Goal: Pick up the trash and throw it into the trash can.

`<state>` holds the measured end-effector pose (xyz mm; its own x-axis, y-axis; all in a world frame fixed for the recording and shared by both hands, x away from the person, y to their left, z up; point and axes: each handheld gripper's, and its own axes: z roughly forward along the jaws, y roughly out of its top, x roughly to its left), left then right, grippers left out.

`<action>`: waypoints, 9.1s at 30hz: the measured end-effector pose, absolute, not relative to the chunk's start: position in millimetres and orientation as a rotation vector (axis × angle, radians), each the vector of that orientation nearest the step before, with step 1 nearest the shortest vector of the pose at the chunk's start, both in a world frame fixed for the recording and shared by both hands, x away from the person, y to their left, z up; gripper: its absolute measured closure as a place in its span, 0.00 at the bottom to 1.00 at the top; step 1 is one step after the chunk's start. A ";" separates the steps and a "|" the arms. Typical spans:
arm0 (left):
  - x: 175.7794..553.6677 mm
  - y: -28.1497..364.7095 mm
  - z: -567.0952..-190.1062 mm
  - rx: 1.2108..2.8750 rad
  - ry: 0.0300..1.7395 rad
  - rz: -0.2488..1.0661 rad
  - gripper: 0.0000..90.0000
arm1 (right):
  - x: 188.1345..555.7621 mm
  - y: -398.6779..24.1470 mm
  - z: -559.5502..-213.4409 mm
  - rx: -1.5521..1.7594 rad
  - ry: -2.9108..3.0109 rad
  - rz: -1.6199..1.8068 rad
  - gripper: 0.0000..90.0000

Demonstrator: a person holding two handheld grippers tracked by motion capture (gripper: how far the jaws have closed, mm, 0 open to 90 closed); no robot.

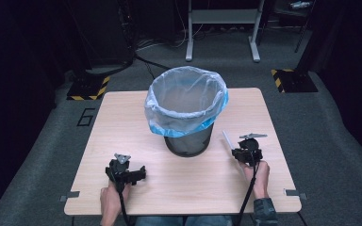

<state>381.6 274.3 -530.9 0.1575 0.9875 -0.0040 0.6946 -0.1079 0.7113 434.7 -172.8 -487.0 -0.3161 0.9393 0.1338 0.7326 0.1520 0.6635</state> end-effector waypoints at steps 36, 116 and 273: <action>381.8 273.9 -531.0 1.878 1.578 0.661 0.00 | 408.7 -199.4 -406.9 1.464 1.976 1.142 0.88; 381.1 273.4 -530.8 1.896 1.554 0.650 0.00 | 429.0 -154.8 -270.2 1.108 1.887 1.241 0.88; 380.6 272.2 -531.1 1.899 1.542 0.641 0.00 | 382.5 -174.6 -410.8 1.237 1.888 1.079 0.00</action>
<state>380.6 272.2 -531.1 0.2073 0.9783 -0.0048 0.6866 -0.1420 0.7131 382.5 -174.6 -410.8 -0.3611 0.9301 -0.0664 0.4152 0.2241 0.8817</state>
